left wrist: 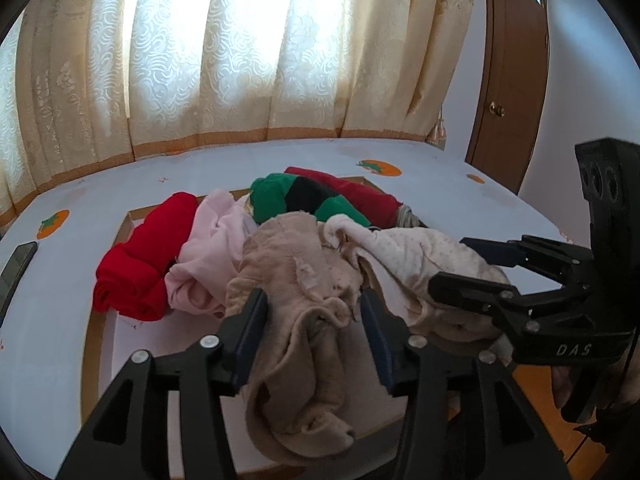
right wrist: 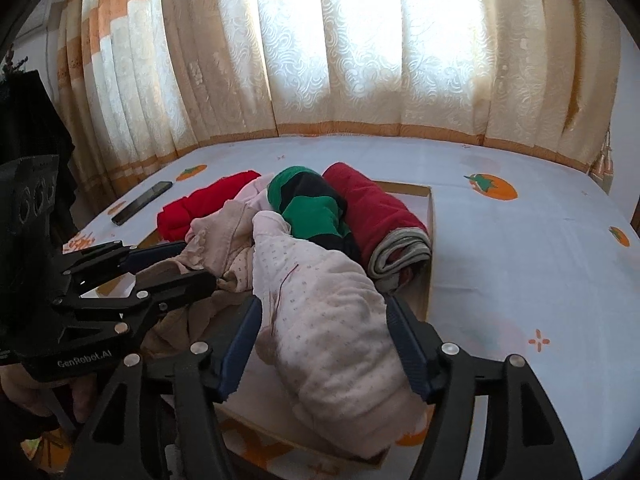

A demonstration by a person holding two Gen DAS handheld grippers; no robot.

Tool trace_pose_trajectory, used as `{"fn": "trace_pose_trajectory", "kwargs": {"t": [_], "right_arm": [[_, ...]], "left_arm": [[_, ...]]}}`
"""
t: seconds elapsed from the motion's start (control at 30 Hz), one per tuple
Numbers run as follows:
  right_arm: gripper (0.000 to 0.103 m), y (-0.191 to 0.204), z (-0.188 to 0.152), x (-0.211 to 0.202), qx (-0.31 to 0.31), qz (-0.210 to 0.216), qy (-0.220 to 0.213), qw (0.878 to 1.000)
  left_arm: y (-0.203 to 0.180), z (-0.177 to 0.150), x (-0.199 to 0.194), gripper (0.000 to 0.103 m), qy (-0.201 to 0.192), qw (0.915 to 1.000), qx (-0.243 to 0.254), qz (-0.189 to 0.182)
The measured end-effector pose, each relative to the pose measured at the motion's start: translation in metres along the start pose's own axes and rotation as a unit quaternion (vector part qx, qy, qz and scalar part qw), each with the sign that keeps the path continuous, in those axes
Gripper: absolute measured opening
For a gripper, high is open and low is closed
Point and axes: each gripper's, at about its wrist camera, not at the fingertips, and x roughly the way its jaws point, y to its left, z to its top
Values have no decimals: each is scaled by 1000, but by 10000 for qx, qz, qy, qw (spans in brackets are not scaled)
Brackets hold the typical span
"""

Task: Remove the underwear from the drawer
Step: 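Lower the beige underwear into the tray and open the left tool while the right tool releases the dotted garment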

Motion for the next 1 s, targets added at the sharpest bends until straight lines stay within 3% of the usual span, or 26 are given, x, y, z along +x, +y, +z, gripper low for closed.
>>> {"fn": "trace_pose_trajectory", "kwargs": {"t": [0.27, 1.0], "right_arm": [[70, -3, -11, -21, 98, 60, -87, 9999], [73, 4, -53, -56, 204, 277, -93, 9994]], "left_arm": [[0, -4, -19, 62, -131, 9999, -28, -81], [-12, -24, -56, 70, -297, 9993, 13, -211]]}}
